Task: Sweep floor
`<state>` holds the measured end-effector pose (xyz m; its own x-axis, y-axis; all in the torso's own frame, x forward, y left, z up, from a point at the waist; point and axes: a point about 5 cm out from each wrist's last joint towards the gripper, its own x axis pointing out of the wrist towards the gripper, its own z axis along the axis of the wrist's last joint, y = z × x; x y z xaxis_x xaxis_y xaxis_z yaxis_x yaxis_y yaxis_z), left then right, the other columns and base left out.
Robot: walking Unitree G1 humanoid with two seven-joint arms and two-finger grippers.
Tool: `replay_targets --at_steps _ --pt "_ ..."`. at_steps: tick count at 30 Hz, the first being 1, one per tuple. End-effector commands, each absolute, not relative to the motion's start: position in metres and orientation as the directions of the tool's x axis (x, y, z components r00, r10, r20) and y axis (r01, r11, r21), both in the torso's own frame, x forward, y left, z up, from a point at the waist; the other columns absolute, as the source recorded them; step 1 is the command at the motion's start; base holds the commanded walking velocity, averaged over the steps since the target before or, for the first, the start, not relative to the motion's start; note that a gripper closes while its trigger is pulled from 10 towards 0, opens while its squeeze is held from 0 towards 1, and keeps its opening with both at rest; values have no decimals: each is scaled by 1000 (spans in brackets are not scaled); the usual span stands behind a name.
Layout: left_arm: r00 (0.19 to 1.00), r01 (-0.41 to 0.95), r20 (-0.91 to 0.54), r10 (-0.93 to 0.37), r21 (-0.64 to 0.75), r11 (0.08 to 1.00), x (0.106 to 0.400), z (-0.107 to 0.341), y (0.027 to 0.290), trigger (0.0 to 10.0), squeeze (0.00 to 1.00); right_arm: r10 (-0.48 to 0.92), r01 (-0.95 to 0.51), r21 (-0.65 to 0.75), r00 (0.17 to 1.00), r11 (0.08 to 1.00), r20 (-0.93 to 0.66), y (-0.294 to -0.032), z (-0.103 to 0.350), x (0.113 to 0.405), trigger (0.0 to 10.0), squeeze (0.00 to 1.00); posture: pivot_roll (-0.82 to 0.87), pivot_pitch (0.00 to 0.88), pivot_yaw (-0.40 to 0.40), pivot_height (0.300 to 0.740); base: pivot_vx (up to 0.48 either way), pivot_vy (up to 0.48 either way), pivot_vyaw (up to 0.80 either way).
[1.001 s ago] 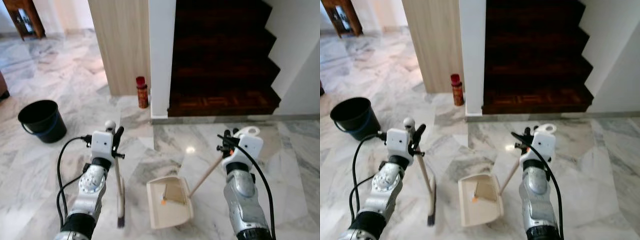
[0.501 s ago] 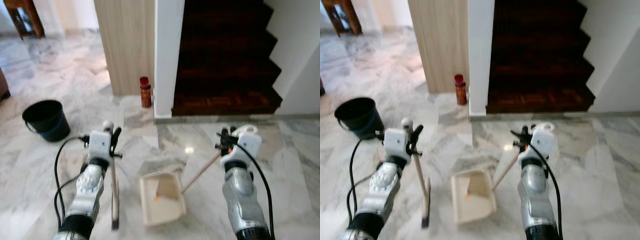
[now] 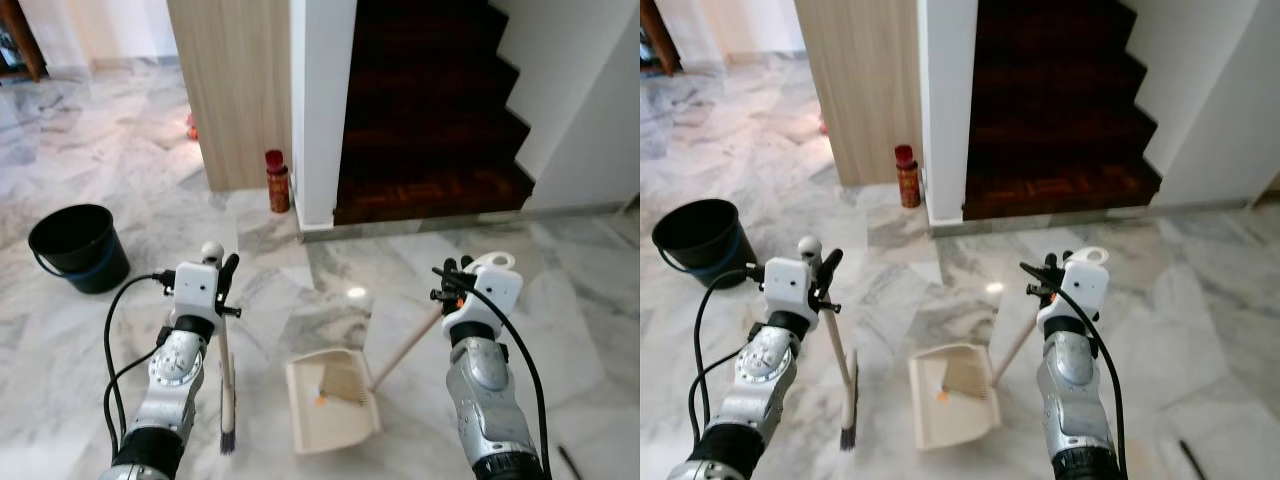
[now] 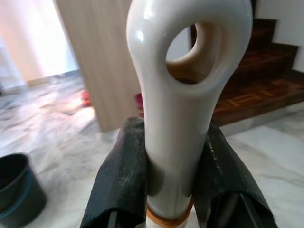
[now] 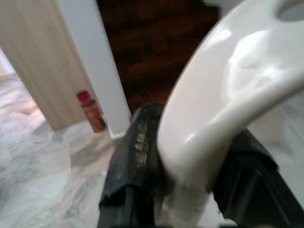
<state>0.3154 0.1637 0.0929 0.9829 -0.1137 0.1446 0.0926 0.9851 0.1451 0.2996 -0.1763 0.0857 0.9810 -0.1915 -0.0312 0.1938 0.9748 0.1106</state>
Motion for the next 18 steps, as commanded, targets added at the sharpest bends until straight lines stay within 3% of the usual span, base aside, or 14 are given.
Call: replay_targets --at_steps 1,18 --pt "975 89 186 -117 151 984 318 103 164 10000 0 -193 190 110 981 975 17 -177 97 304 10000 0 -64 0 -1 740 0 379 0" --pt "976 85 188 -113 153 985 319 104 164 10000 0 -194 191 109 981 976 15 -177 97 304 10000 0 -61 0 -1 740 0 375 0"
